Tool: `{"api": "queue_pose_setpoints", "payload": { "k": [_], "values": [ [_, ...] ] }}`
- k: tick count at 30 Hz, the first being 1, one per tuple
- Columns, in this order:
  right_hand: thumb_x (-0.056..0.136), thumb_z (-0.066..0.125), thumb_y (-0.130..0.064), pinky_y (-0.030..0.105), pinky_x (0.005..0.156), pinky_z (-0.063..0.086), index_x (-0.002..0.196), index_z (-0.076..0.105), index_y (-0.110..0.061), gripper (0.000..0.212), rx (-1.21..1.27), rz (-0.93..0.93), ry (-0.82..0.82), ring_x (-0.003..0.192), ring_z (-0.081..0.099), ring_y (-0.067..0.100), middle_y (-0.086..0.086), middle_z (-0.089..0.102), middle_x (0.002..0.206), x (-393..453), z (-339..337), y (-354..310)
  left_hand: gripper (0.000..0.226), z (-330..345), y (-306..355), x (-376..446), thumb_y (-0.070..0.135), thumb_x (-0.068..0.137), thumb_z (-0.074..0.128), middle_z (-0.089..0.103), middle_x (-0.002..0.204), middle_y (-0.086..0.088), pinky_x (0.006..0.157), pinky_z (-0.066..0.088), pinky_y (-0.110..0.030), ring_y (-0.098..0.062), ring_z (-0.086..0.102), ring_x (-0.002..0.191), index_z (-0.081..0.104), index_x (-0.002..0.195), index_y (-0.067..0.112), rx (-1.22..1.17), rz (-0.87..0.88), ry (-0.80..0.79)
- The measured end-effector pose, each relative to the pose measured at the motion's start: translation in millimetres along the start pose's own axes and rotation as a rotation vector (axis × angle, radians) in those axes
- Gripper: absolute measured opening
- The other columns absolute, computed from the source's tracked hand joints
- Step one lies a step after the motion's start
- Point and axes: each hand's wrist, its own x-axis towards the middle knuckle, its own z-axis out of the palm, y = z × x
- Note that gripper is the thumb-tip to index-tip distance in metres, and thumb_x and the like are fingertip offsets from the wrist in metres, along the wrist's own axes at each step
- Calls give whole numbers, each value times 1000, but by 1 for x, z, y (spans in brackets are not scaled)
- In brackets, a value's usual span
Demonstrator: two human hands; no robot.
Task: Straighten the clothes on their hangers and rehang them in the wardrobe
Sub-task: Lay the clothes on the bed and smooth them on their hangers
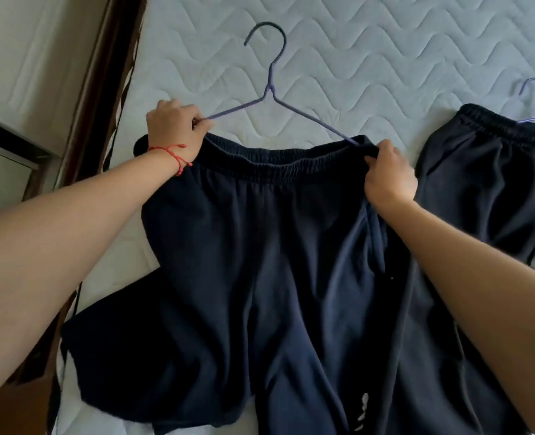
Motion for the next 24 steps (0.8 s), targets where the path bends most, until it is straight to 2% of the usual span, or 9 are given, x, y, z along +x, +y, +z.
{"api": "queue_pose_setpoints", "payload": {
  "k": [3,5,7,10,14,16,19,21,24],
  "values": [
    [99,35,-23,38,66,31,109,44,-2,25,-120,-44,-60,99,55,41,19,54,115,8,7,5,42,10,-8,-1,36,88,53,45,130,-17,99,35,-45,-34,41,123,52,123,13,-26,-195,-79],
    [100,34,-24,37,66,32,107,45,-2,26,-146,-50,-83,99,55,40,20,55,113,9,15,11,46,20,-24,-9,37,89,50,42,135,-16,101,34,-47,-34,40,125,46,129,15,-65,-349,-146],
    [100,33,-24,37,64,32,106,45,-2,27,-172,-85,-80,98,55,39,20,56,110,11,20,14,42,27,-41,-15,32,89,51,47,132,-14,102,35,-48,-34,44,123,47,128,18,-94,-405,-145],
    [100,33,-22,37,63,30,105,46,-1,25,-234,-139,-79,96,55,39,21,56,108,19,21,16,35,29,-53,-13,23,90,52,56,127,-11,103,34,-45,-33,49,120,52,124,15,-85,-406,-140],
    [99,36,-19,38,67,33,111,46,-3,23,-175,-106,-50,101,55,41,22,55,115,40,14,5,26,19,-54,9,14,88,55,60,118,-20,96,41,-44,-38,54,111,56,112,2,-69,-234,-95],
    [99,35,-20,41,73,35,115,45,-4,25,-88,-65,-12,107,53,41,23,52,119,55,9,-4,26,11,-51,28,14,86,56,60,116,-21,92,42,-43,-38,55,108,56,110,1,-81,-180,-2],
    [98,32,-21,47,89,37,132,37,-12,35,-5,-4,-35,115,47,41,22,48,128,67,7,-13,29,1,-41,45,14,86,54,57,120,-15,95,38,-42,-32,51,114,56,113,7,-41,-171,81],
    [97,35,-23,49,99,32,140,29,-18,44,-47,-47,-61,121,42,41,18,43,136,56,11,-14,31,3,-40,34,15,86,53,54,124,-14,95,37,-42,-32,47,118,55,116,9,-19,-137,63],
    [94,43,-28,46,110,21,145,25,-19,55,-42,-186,-12,134,31,34,10,32,150,7,24,-15,30,12,-46,-14,16,86,53,54,121,-18,97,40,-42,-34,48,117,57,115,7,-136,-164,35]
  ]
}}
